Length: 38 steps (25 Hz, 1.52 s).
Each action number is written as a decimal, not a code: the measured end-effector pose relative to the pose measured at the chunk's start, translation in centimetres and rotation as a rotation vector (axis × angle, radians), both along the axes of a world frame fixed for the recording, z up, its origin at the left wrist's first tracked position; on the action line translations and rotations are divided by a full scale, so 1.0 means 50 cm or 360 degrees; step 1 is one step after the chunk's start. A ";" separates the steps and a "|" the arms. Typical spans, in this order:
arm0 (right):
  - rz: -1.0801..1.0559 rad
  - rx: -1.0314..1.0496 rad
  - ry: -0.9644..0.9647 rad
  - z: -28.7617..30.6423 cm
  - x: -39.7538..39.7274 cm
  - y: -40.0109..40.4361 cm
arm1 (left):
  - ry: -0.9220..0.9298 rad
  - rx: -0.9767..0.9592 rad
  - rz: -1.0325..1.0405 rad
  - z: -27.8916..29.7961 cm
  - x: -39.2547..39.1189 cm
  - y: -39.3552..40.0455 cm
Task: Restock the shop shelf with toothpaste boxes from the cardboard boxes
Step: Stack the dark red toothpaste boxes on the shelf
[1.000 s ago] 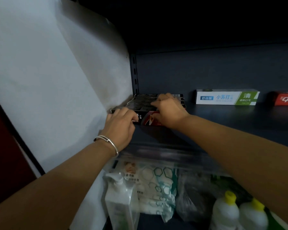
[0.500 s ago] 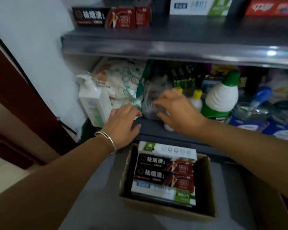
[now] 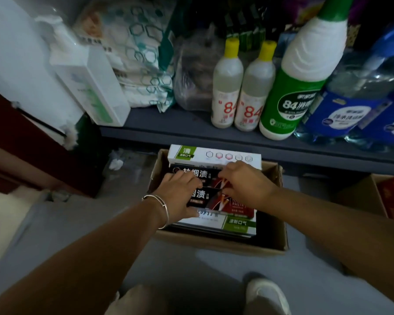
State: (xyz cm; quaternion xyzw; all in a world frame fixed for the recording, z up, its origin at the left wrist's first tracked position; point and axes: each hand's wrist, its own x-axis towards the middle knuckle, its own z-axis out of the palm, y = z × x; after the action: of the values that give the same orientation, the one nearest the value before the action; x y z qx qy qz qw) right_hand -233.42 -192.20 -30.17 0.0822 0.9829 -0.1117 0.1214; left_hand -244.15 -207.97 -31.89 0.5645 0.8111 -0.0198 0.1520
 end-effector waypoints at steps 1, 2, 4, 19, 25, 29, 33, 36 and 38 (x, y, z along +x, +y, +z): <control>-0.0001 0.0003 0.0009 -0.006 0.000 0.000 | 0.0011 0.0000 -0.0012 -0.007 0.003 0.001; -0.0003 0.0013 0.0023 -0.009 -0.001 0.000 | 0.0036 0.0013 -0.0027 -0.011 0.004 0.003; -0.0025 0.0038 0.0047 -0.011 -0.004 0.001 | 0.0069 0.0021 -0.0040 -0.014 0.004 0.006; -0.0278 0.0311 -0.0174 -0.011 -0.051 -0.061 | -0.0088 -0.0125 -0.0141 0.024 -0.042 -0.051; -0.0388 0.0131 -0.0212 0.006 -0.042 -0.069 | -0.0160 -0.0025 -0.0175 0.077 -0.060 -0.070; -0.0311 0.0075 -0.0132 0.125 -0.047 -0.052 | -0.0044 0.0062 -0.0179 0.174 -0.080 -0.095; -0.0283 0.0160 0.0030 0.305 -0.065 -0.038 | 0.0109 0.0144 -0.0100 0.328 -0.100 -0.118; -0.0247 0.0195 0.0168 0.443 -0.076 -0.048 | 0.0170 0.0256 -0.0029 0.439 -0.116 -0.142; -0.0243 0.0185 0.0298 0.540 -0.083 -0.055 | 0.0246 0.0381 -0.0014 0.518 -0.127 -0.157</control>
State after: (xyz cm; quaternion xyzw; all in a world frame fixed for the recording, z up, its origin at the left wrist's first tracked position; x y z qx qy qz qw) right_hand -237.59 -194.94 -3.17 0.1528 0.9856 -0.0705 0.0153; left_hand -250.51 -215.82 -5.97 0.5788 0.8145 0.0331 0.0204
